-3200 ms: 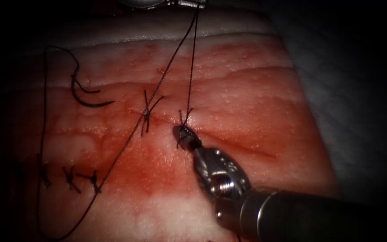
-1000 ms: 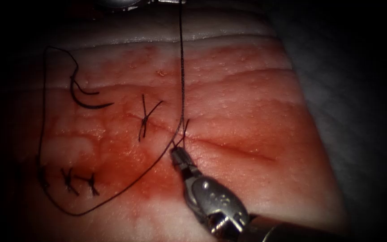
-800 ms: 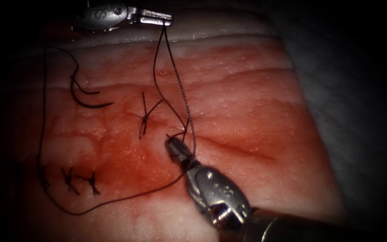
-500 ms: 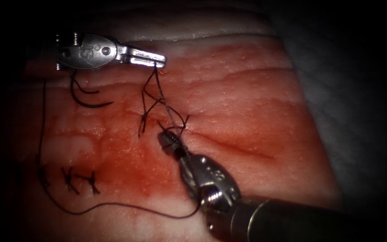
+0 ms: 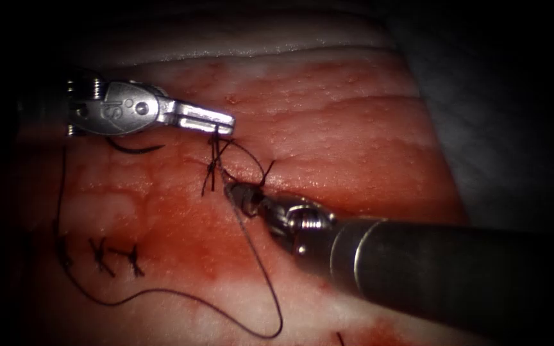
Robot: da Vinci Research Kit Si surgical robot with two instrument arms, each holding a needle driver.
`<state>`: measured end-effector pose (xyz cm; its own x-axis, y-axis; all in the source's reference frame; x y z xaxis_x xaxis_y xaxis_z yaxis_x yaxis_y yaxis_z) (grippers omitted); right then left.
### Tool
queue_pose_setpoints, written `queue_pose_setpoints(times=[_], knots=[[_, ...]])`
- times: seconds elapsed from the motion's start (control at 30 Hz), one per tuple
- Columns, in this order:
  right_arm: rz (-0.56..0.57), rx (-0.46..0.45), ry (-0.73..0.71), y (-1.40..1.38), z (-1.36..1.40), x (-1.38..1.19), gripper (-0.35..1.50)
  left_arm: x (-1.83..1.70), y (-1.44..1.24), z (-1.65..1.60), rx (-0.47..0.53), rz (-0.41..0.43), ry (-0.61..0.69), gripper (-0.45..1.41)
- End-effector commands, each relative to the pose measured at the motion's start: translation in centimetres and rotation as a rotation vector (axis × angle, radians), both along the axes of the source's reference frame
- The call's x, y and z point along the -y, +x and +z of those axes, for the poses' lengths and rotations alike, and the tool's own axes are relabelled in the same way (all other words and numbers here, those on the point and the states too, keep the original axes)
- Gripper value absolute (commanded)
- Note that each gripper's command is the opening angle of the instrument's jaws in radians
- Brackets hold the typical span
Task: Wound Closure
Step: Tension the suture by pulling up the left needle driver and down with the right needle driver.
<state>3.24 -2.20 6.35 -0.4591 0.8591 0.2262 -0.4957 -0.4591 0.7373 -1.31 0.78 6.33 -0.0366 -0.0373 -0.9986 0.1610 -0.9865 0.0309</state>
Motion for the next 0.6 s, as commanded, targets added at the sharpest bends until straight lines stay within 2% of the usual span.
queue_pose_setpoints(times=[0.03, 0.2, 0.37, 0.6], knots=[[-0.007, 0.013, -0.007, 0.1, 0.08, -0.07, -0.35, -0.02, -0.07, 0.06, 0.003, -0.002, -0.004, -0.45], [0.022, -0.026, 0.055, 0.08, 0.06, 0.02, -0.35, -0.01, -0.09, 0.07, -0.002, 0.005, -0.006, -0.45], [0.061, -0.1, 0.061, 0.01, -0.13, 0.19, -0.35, -0.01, -0.09, 0.07, -0.002, 0.005, -0.006, -0.45], [0.086, -0.083, 0.019, -0.18, -0.45, 0.33, -0.35, -0.04, -0.07, 0.09, -0.008, 0.004, -0.006, -0.45]])
